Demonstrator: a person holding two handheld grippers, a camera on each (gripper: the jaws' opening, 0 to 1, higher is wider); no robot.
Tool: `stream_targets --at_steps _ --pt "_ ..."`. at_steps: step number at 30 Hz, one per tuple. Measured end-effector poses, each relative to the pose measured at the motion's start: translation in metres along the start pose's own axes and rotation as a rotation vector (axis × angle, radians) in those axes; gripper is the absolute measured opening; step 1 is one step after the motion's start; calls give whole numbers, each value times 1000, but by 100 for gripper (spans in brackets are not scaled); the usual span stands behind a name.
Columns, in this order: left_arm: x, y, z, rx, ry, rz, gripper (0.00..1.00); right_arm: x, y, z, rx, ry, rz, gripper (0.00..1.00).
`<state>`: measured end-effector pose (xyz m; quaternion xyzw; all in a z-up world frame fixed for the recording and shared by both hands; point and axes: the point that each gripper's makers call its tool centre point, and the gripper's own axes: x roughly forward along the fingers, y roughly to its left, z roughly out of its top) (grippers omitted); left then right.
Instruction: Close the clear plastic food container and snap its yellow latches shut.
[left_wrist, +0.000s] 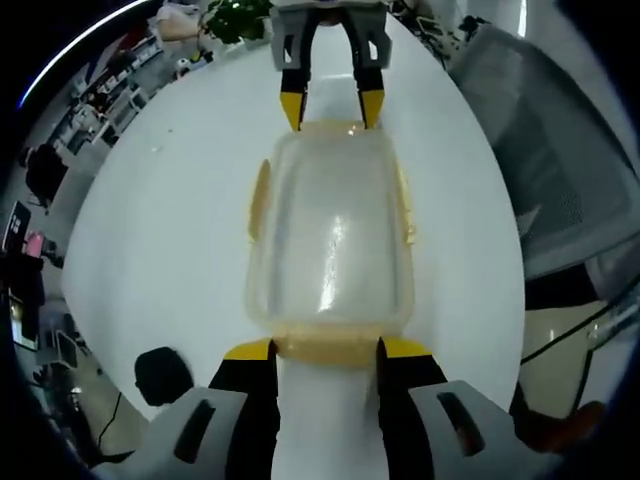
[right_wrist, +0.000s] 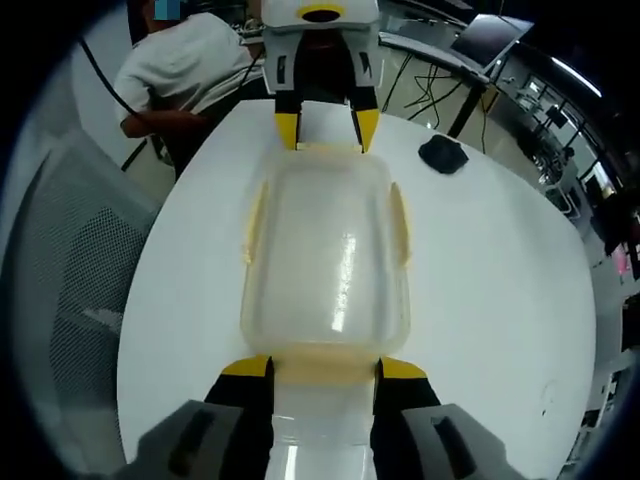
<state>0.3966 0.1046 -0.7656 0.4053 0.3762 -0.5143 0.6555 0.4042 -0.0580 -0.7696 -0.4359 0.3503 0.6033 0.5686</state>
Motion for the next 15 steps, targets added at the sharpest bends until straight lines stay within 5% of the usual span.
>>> stream_targets --at_steps 15 --pt "-16 -2 27 -8 1 11 35 -31 3 -7 1 -22 2 35"
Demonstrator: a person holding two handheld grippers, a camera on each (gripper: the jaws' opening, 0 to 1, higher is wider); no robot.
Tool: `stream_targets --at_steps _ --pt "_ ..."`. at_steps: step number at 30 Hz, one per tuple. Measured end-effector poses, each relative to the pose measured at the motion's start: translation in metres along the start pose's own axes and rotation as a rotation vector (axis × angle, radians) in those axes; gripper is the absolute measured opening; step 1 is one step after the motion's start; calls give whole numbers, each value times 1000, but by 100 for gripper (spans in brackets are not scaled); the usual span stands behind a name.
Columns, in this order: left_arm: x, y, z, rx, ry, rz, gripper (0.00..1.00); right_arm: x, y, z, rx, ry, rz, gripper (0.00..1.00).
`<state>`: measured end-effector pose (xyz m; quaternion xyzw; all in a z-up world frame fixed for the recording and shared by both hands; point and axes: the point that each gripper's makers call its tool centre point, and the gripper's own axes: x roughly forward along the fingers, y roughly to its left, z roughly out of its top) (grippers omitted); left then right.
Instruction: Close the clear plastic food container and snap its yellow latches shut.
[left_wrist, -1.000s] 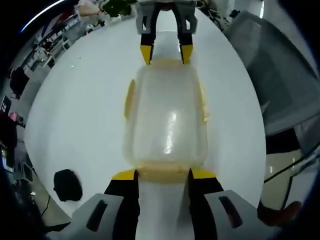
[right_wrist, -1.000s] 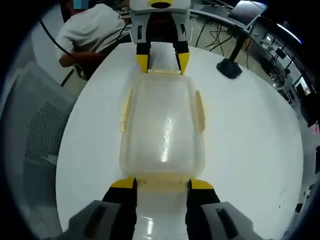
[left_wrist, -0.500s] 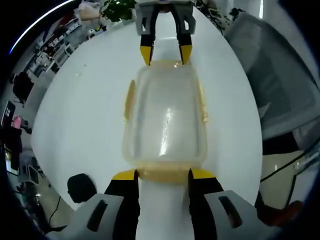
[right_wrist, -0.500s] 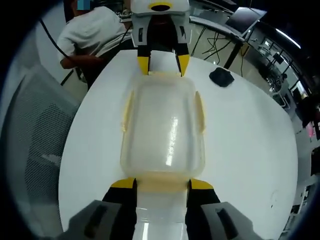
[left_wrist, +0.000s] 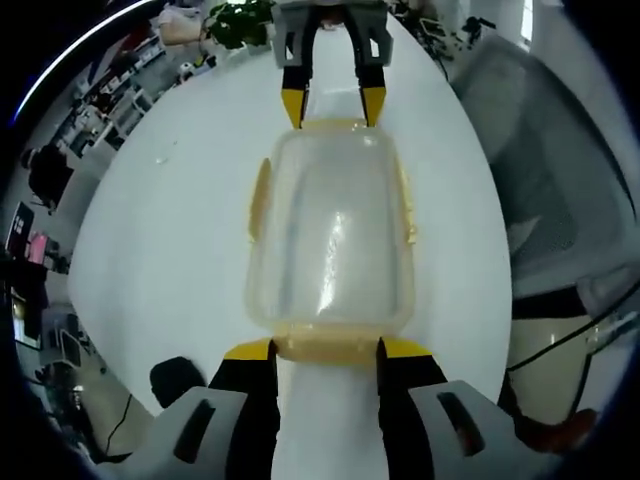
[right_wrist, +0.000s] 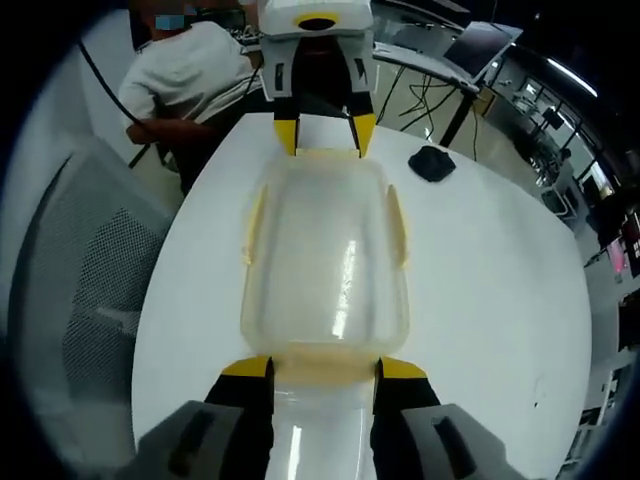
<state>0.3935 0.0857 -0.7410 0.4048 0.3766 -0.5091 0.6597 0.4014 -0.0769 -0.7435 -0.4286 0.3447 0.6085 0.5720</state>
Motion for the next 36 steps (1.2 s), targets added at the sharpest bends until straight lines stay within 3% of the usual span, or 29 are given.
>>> stream_targets --at_steps 17,36 --pt "-1 -3 35 5 5 4 35 -25 4 -23 0 0 -9 35" --pt "13 -8 86 28 -1 -9 35 -51 12 -70 27 9 -18 35"
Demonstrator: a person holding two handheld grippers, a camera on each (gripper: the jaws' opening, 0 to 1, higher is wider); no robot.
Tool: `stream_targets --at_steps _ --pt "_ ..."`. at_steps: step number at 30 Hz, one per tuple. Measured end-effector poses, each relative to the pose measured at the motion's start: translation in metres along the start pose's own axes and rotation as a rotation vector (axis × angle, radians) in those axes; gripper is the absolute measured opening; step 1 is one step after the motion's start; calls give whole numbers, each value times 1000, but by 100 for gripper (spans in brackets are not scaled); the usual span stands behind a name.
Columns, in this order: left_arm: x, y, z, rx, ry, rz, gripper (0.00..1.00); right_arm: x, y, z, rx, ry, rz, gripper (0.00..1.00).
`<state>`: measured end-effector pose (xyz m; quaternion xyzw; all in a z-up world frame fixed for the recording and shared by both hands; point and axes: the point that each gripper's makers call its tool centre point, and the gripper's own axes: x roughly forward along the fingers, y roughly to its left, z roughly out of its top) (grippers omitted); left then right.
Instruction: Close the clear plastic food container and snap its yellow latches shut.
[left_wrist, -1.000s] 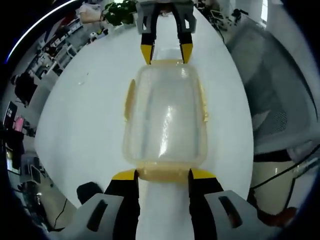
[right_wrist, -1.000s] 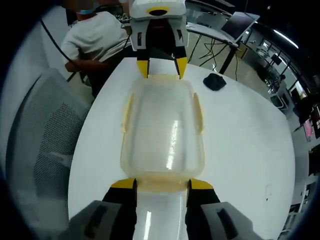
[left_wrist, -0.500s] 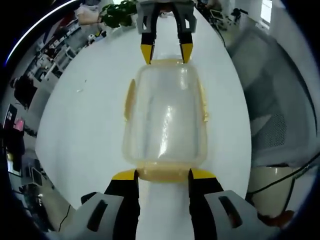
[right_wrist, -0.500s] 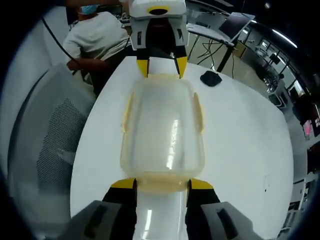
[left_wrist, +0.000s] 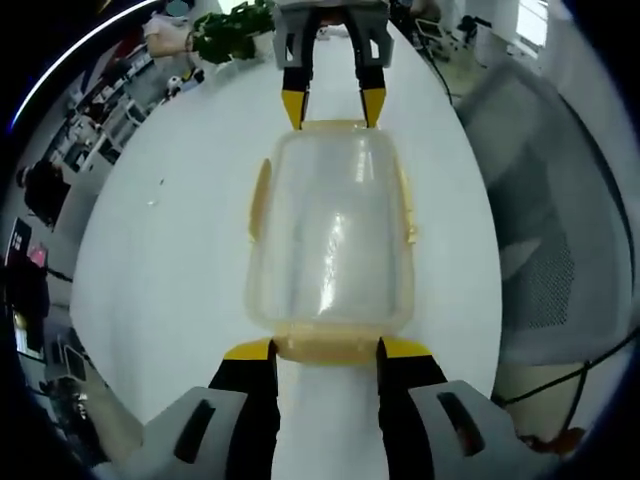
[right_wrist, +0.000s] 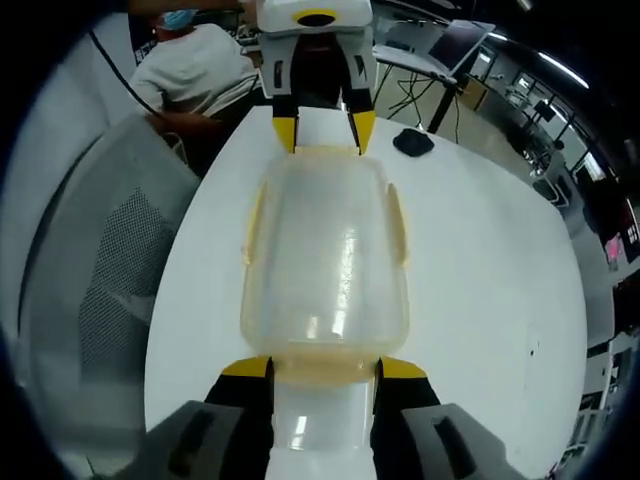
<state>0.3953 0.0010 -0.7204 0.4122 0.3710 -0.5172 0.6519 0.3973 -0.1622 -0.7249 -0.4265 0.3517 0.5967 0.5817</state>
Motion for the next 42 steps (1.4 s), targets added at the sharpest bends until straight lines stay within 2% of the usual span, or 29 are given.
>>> stream_targets --at_steps 26,42 --pt "15 -7 42 7 -1 -1 35 -20 6 -41 10 4 0 35" --pt "32 -8 70 10 -5 -10 35 -29 6 -71 25 13 6 35"
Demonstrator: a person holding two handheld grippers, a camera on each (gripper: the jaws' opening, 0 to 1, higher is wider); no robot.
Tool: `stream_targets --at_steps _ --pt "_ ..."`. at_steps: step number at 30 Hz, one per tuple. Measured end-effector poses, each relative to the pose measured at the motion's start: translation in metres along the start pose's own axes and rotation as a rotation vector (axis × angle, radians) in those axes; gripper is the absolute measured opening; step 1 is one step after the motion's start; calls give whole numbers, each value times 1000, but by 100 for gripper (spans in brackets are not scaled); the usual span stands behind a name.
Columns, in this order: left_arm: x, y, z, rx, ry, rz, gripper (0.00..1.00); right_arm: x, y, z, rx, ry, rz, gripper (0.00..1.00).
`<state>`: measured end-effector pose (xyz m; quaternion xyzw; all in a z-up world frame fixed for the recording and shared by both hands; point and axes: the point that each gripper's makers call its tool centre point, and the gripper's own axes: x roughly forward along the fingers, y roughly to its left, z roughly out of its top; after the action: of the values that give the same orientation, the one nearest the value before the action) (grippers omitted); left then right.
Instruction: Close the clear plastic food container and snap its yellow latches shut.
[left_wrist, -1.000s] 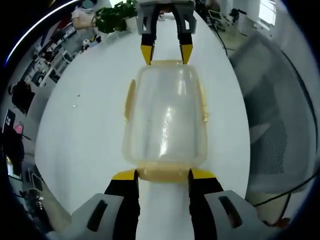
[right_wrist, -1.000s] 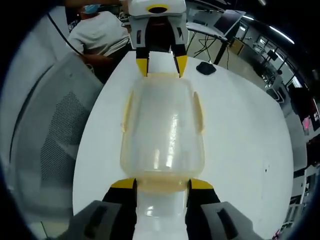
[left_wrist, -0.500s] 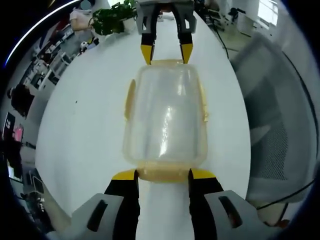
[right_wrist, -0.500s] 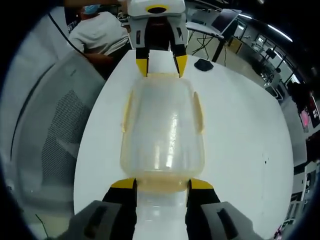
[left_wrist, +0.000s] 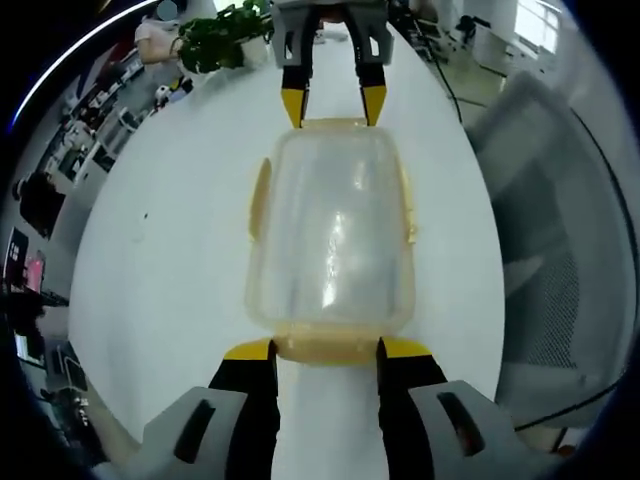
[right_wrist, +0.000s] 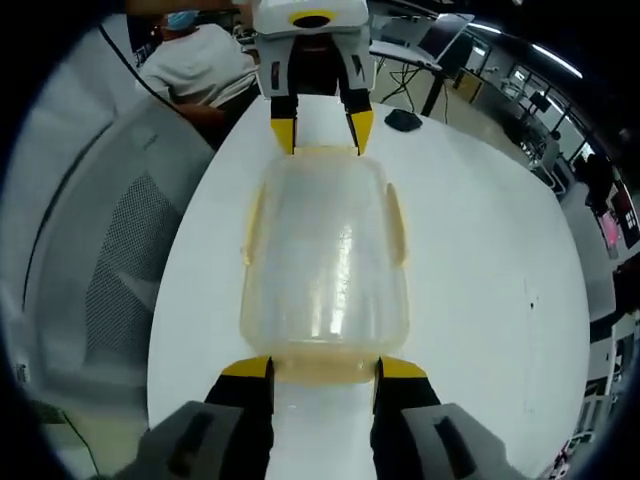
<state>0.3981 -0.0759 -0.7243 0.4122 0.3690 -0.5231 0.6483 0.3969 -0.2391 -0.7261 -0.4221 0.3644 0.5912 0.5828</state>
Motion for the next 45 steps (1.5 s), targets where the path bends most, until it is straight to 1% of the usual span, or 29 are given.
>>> stream_targets --at_steps 10,19,36,45 --pt "12 -2 17 -10 -9 -14 35 -5 -1 -20 4 17 9 35" --pt "17 -2 24 -22 -19 -22 35 -6 -2 -29 4 23 16 35" --pt "26 0 30 -23 -21 -34 35 -2 -5 -41 15 18 37 35" --pt "29 2 30 -22 -21 -31 36 1 -8 -43 19 11 43 36"
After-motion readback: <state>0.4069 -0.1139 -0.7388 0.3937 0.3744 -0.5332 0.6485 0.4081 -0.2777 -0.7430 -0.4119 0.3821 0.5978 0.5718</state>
